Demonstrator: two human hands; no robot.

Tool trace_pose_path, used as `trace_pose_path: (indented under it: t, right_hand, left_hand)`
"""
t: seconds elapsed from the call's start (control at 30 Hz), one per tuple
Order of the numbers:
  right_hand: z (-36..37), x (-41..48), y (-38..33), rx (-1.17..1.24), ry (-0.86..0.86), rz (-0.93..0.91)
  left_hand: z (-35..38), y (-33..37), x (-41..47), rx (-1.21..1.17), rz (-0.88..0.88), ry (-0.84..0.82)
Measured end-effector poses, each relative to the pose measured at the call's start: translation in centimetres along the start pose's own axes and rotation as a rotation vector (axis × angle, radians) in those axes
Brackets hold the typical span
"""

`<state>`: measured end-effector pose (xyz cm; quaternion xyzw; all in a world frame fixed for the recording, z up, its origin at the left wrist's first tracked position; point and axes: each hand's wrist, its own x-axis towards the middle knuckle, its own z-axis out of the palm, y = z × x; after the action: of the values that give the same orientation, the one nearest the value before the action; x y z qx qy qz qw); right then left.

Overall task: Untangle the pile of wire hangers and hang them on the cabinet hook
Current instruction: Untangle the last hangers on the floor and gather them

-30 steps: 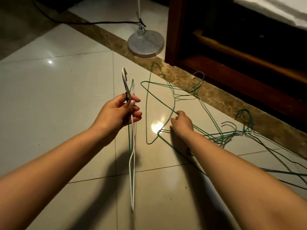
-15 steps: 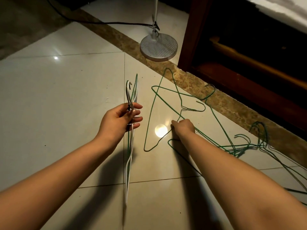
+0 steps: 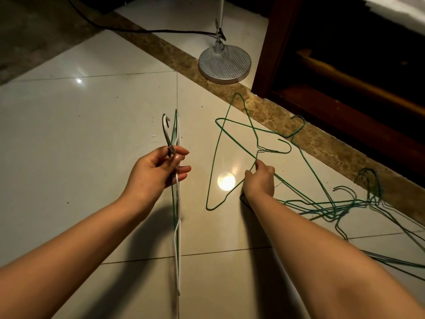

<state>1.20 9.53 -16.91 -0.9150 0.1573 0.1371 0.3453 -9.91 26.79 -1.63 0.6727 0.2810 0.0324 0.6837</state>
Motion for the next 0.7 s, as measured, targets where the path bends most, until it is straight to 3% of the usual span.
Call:
trace_pose_path:
  t: [0.2,0.37,0.43,0.5,0.7]
  right_hand:
    - [0.4,0.4,-1.1,-0.06,-0.035,0.015]
    - [0.9,0.2,-2.8,-0.4,-0.087,-0.058]
    - [0.8,0.2,-3.2,-0.42,-0.139,-0.078]
    - [0.3,-0.2,-3.9,-0.338,-0.204,-0.141]
    - [-2.7,-4.4,-5.8,0.224,-0.262,-0.243]
  left_hand:
    - [-1.3,-0.7,0.3,-0.005,-0.013,0.013]
    - [-1.9,-1.0,0.6,-0.03,-0.028,0.02]
    - [-2.2,-1.3,0.6,-0.033,-0.03,0.038]
    - [-2.1,-1.5,0.7,-0.035,-0.041,0.062]
    - [-0.6,-1.4,1.4,-0.054,-0.042,0.127]
